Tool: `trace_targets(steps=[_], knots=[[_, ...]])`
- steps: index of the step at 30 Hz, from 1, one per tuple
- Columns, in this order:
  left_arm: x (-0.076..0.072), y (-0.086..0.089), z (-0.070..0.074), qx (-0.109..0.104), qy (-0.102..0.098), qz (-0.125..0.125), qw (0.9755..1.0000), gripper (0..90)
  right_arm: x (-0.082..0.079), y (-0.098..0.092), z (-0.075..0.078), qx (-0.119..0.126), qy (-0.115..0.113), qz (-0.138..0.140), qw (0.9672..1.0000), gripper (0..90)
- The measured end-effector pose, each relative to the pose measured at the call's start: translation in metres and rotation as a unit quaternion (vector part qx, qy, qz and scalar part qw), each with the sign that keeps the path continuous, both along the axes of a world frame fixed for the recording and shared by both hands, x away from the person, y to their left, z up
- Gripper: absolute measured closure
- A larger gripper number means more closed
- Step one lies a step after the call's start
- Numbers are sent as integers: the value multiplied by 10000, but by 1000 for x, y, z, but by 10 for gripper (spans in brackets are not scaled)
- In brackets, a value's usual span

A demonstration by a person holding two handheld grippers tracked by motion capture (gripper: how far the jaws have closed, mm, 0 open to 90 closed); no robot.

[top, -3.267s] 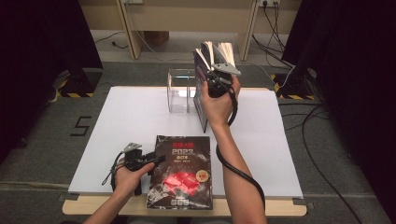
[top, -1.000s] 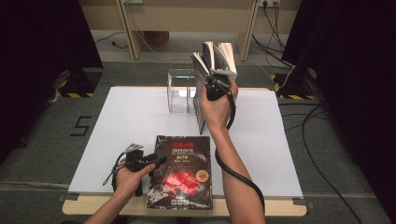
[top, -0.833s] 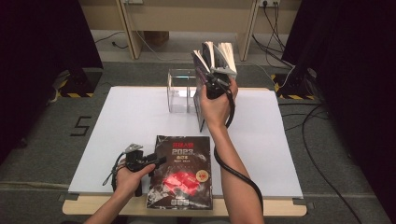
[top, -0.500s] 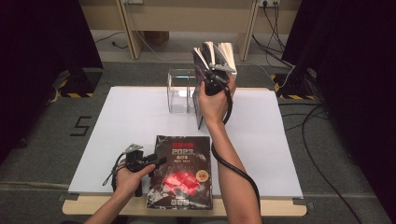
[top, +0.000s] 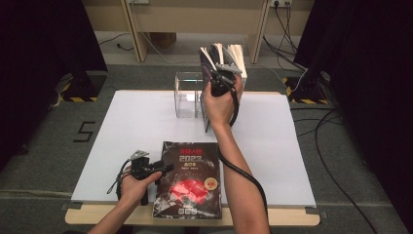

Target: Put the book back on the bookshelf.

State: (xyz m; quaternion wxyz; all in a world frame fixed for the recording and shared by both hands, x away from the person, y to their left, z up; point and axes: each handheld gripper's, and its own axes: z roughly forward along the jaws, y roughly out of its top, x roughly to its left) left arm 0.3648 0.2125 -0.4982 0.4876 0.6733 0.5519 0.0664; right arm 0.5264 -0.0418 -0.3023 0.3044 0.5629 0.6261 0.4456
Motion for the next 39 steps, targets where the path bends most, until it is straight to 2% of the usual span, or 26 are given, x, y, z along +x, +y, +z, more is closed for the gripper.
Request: trace_targets(steps=[7, 18, 26, 31, 39], knots=[[0, -1, -1, 11, 7, -16, 10000, 427, 0, 3, -2, -13, -8, -63, 10000, 844], [0, -2, -1, 12, 3, -30, 10000, 427, -1, 6, -6, -172, 22, -141, 9997, 834], [-1, -2, -1, 0, -5, -34, 10000, 427, -6, 2, -2, 135, 214, 141, 9996, 745], [-1, -2, -1, 5, -10, -34, 10000, 428, -11, -1, -1, 209, 179, 232, 9994, 730], [0, -2, -1, 6, -5, -30, 10000, 428, -14, -8, 4, 486, 154, 357, 9981, 681]])
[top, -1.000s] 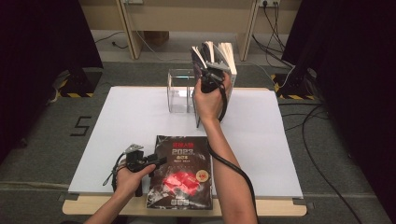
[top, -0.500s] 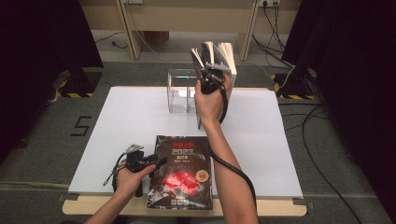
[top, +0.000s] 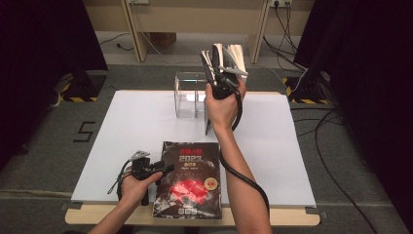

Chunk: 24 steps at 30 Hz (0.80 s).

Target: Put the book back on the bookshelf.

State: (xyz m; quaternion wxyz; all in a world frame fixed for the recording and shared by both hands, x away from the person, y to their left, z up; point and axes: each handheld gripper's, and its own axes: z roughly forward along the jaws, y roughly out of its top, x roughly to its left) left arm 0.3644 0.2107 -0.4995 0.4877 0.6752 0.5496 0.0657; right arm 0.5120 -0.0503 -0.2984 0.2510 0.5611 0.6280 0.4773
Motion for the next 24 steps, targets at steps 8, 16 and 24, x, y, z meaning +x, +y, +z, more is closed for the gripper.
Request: trace_targets(steps=[8, 16, 24], knots=[[0, 0, 0, 2, 5, -6, 10000, 428, 3, 0, 8, -63, 18, -42, 10000, 706], [1, 1, 0, 5, -2, -6, 10000, 428, 11, 9, 6, -370, 241, -198, 9988, 761], [1, 0, 0, 17, -15, -18, 10000, 426, 18, 15, 7, -529, 480, -299, 9970, 748]])
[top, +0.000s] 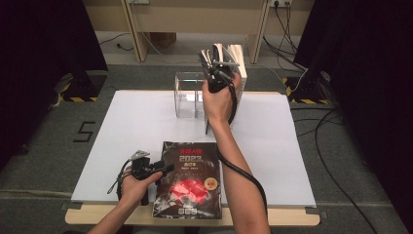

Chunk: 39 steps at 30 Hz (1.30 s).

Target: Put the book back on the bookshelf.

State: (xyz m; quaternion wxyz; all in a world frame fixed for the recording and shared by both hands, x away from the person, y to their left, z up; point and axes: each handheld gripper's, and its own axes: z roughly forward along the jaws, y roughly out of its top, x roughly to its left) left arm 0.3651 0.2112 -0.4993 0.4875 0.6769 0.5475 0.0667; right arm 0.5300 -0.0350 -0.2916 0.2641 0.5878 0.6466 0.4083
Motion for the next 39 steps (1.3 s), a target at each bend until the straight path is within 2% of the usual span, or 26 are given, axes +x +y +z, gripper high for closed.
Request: trace_targets(steps=[5, 8, 10, 13, 25, 30, 39], knots=[[0, 0, 0, -11, 5, -3, 10000, 427, 4, 2, -1, -20, 79, -28, 10000, 780], [0, 0, 0, -12, 9, -5, 10000, 427, 4, 3, 0, -202, 120, -136, 9996, 835], [0, 0, 0, -7, 3, -5, 10000, 427, 4, 4, 1, -294, 102, -163, 9994, 842], [0, 0, 0, -11, 6, -4, 10000, 427, 3, 4, -1, -333, -34, -173, 9993, 844], [0, 2, 0, -14, 16, 1, 10000, 429, 4, 6, -6, -221, -501, -273, 9981, 846], [0, 1, 0, -6, 4, -4, 10000, 429, 7, 7, -8, -175, -599, -364, 9974, 846], [1, 2, 0, -17, 6, -16, 10000, 430, 17, 11, -15, -200, -630, -513, 9965, 845]])
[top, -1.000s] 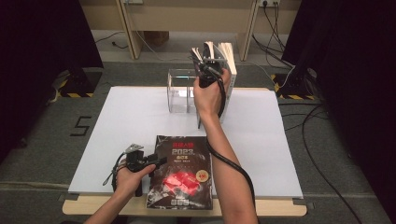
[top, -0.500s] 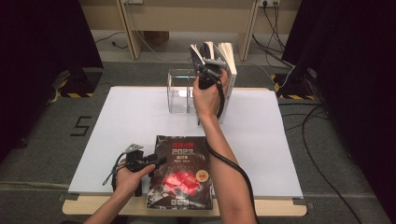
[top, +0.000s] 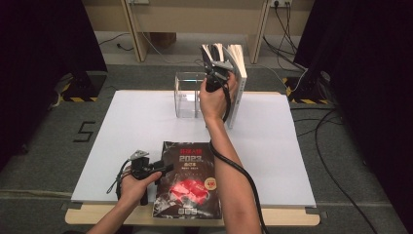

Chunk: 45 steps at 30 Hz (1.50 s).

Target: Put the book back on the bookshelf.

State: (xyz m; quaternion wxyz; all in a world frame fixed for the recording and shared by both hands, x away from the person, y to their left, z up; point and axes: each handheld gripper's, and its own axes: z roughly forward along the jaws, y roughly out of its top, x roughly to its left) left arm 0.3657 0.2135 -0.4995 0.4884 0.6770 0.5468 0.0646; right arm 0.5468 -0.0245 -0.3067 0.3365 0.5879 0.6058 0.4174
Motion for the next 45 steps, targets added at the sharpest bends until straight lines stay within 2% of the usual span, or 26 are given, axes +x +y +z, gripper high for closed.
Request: trace_targets(steps=[9, 12, 18, 24, 28, 32, 38, 45], knots=[[0, 0, 0, 12, -2, -3, 10000, 430, 2, 2, 0, -45, 4, -32, 10000, 836], [-1, 0, 0, 8, -4, -1, 10000, 430, 0, 2, 1, -24, 45, 22, 10000, 797], [-1, -1, 0, 10, -2, -3, 10000, 430, -19, 0, 9, 10, -77, 244, 9997, 711], [-2, -1, 0, 28, -13, -5, 10000, 430, -47, -10, 9, 37, -316, 293, 9991, 713], [-2, -3, 0, 37, -23, -18, 10000, 430, -55, -20, 9, 74, -312, 291, 9991, 705], [-2, -4, 0, 37, -13, -23, 10000, 430, -54, -28, 7, 180, -265, 375, 9988, 665], [-2, -3, 0, 21, -6, -32, 10000, 431, -44, -28, 7, 298, -158, 563, 9978, 610], [-2, -2, 0, 16, -17, -19, 10000, 431, -36, -28, 12, 276, -125, 363, 9989, 595]])
